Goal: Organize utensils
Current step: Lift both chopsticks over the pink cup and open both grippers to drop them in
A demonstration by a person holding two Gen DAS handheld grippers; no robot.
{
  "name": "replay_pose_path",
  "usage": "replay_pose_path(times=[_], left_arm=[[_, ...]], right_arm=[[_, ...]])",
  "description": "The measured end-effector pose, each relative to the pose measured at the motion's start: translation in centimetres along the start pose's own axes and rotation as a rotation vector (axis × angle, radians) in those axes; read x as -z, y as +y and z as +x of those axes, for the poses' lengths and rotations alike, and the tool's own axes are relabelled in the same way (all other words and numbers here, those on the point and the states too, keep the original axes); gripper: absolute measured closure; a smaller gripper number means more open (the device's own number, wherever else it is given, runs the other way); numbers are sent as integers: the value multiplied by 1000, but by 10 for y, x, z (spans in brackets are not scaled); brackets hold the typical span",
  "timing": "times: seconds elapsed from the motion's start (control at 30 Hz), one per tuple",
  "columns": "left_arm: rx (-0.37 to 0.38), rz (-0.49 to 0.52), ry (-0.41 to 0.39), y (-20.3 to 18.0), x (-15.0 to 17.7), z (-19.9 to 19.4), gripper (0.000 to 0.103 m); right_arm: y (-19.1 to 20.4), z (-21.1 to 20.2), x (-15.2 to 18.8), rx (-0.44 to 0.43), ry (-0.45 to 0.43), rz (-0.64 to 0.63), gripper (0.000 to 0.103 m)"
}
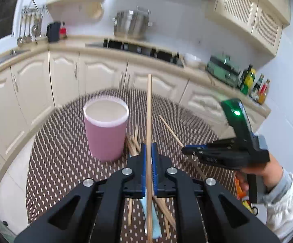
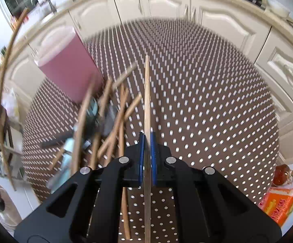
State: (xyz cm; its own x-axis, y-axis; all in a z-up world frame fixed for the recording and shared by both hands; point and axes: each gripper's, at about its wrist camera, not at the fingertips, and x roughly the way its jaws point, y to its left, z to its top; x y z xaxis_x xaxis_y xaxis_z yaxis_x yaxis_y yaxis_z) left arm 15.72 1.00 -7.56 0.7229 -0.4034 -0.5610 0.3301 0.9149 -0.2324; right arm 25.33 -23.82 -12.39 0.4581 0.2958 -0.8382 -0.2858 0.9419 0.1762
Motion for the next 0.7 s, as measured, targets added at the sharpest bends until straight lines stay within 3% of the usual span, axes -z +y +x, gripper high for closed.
replay_pose_path(times=[0.2,0.4,0.7], left_arm=[[-32,-7,-208,5,-32,-19,98],[-43,-47,-394,15,-55,-12,98],[-105,-72,-573,25,-81,6,98]], right_arm=[[17,-63,-31,-93,-279,0,97],[52,-79,-59,-166,-507,-16,96],[82,-73,-103,-254,-687,39,96]])
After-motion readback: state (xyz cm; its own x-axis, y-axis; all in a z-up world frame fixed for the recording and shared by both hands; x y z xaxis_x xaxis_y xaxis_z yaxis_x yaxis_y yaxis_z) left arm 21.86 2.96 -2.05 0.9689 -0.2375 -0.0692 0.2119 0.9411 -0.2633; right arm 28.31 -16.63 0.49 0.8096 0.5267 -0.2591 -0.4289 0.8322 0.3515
